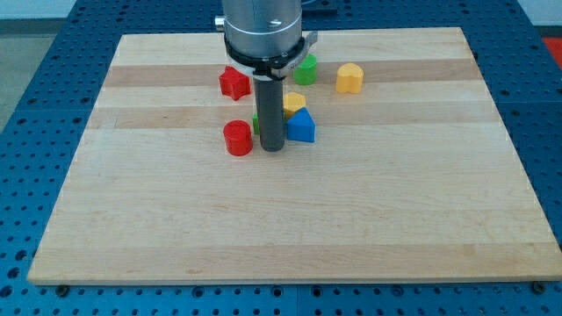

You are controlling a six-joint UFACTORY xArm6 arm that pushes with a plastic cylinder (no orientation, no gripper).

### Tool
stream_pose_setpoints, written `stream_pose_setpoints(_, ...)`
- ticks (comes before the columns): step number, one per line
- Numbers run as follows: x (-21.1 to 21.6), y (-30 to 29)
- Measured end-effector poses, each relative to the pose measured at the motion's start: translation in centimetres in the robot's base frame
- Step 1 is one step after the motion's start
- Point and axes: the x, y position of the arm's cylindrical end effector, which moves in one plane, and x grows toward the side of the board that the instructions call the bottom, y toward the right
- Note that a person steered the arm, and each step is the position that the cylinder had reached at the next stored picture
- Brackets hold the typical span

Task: Move the red circle slightly up

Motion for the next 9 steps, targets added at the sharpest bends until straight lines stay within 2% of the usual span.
stream_pose_setpoints(2,2.4,-2.5)
stream_pose_setpoints(5,2.0,-8.7)
stream_pose_setpoints(7,2.6,-5.5)
stream_pose_setpoints(9,-0.3,-5.5)
